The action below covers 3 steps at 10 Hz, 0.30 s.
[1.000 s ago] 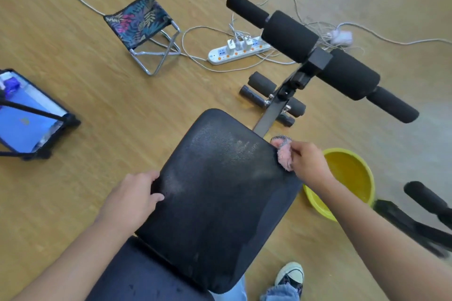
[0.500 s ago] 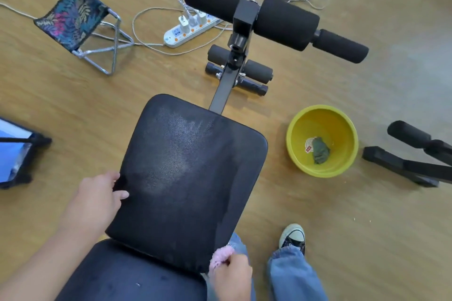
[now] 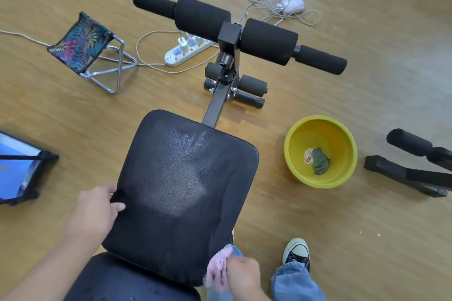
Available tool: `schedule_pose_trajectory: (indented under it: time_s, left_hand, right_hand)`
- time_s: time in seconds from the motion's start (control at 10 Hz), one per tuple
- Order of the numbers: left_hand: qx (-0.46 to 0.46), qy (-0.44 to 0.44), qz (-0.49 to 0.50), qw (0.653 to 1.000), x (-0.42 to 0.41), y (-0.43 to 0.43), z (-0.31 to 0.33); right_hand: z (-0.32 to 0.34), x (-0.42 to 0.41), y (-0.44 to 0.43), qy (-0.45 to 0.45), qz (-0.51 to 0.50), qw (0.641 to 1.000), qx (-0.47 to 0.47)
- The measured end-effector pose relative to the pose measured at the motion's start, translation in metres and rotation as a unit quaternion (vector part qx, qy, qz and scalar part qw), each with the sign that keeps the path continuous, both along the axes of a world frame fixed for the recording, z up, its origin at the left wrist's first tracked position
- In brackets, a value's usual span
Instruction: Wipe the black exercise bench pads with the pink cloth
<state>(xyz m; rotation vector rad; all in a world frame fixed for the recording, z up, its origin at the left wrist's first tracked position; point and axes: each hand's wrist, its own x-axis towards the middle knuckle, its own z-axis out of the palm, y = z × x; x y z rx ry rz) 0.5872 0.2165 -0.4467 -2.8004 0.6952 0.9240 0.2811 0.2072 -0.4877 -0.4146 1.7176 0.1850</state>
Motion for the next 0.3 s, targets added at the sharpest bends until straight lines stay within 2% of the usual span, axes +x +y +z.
schedule_pose_trajectory:
  time_s: [0.1,0.2,0.3]
  left_hand:
    - [-0.004,0.017,0.021,1.0,0.006,-0.002,-0.002]
    - [-0.014,0.028,0.041,0.999,0.006,-0.003,0.0]
    - [-0.011,-0.056,0.052,0.997,-0.007,0.002,-0.001]
  right_hand:
    - [0.012,0.0,-0.053,-0.05,-0.048,0.995,-0.065]
    - [0.032,-0.019,-0.108,-0.079,0.028,0.984,-0.159]
    - [0.072,-0.056,-0.146,-0.134,0.114,0.962,-0.207]
